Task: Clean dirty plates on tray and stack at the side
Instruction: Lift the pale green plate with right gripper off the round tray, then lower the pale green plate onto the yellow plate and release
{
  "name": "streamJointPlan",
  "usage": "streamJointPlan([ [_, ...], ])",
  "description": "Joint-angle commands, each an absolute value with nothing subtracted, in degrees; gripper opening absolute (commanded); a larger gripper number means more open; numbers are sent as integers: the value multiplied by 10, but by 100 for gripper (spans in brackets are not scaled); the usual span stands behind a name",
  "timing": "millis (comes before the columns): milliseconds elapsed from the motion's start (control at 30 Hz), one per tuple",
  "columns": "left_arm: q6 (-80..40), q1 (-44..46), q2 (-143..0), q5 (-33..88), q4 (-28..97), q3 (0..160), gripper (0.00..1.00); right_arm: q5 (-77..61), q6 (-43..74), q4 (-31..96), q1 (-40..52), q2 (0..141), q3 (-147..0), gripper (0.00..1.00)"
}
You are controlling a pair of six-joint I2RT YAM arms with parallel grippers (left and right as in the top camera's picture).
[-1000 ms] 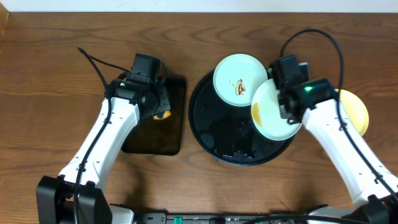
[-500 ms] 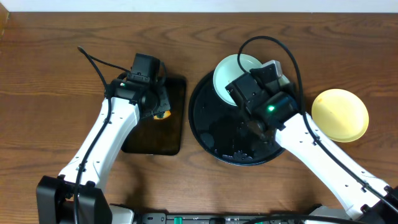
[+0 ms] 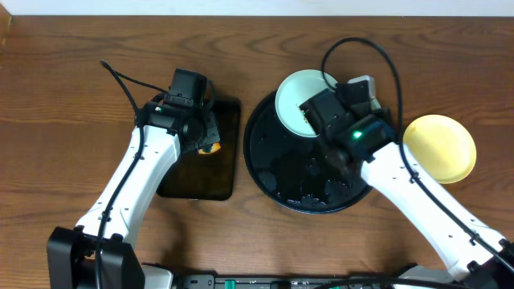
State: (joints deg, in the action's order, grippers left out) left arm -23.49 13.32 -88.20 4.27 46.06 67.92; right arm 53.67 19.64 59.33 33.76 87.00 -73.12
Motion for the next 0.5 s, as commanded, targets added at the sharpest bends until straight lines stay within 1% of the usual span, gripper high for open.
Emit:
streamJointPlan([
  [0,-225,132,-885,36,460,677,8,448,245,594,280,865,-741,1],
  [267,-225,132,-885,36,460,677,8,281,253,593,125,865,-741,1],
  [467,-225,132,-885,36,460,677,8,163,253,590,-11,865,-741,1],
])
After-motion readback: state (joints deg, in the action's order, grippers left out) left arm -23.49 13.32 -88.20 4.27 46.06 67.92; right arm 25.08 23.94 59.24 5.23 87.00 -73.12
